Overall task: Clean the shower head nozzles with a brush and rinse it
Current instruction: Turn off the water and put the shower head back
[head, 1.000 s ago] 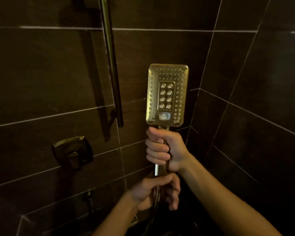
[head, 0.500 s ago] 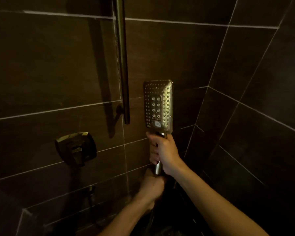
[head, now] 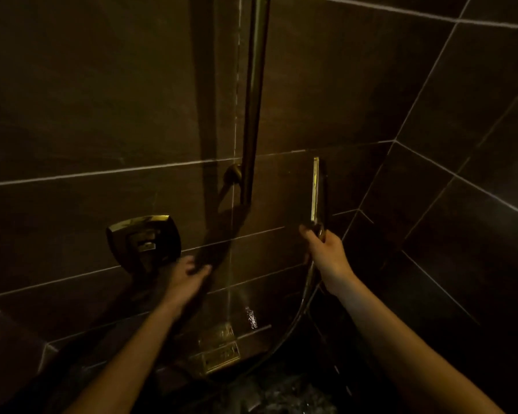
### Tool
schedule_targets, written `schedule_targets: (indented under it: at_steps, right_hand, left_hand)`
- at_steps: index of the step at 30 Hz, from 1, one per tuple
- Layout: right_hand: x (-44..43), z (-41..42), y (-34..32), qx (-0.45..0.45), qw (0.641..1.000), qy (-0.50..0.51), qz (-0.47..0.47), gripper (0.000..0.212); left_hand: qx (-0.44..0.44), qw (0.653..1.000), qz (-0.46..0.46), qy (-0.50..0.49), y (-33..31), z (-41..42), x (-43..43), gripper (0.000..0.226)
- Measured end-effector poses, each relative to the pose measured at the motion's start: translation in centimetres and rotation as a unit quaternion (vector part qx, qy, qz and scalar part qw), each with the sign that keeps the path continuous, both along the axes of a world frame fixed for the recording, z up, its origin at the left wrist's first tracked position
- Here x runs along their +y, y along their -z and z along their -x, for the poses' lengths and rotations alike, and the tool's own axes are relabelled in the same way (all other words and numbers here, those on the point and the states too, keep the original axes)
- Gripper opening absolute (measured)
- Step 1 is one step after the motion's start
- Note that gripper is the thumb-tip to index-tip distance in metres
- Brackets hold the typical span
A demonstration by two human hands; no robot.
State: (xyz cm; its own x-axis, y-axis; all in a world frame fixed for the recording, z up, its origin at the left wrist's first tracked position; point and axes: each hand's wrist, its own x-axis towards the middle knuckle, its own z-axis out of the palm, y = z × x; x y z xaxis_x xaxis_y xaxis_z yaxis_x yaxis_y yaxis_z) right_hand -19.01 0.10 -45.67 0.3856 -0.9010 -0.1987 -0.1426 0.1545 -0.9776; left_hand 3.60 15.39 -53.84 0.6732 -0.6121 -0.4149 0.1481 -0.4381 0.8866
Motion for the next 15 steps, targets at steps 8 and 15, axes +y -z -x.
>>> schedule_targets:
  at_steps: [8,15]
  right_hand:
    - [-4.3,2.0,6.0,0.037,0.99,0.104,-0.084,0.017]
    - [-4.9,4.5,10.2,0.085,0.982,0.146,-0.089,0.022]
  left_hand:
    - [0.011,0.984,-0.07,-0.162,4.7,-11.1,0.9,0.066]
    - [0.07,0.992,-0.066,-0.082,6.8,-12.2,2.0,0.063]
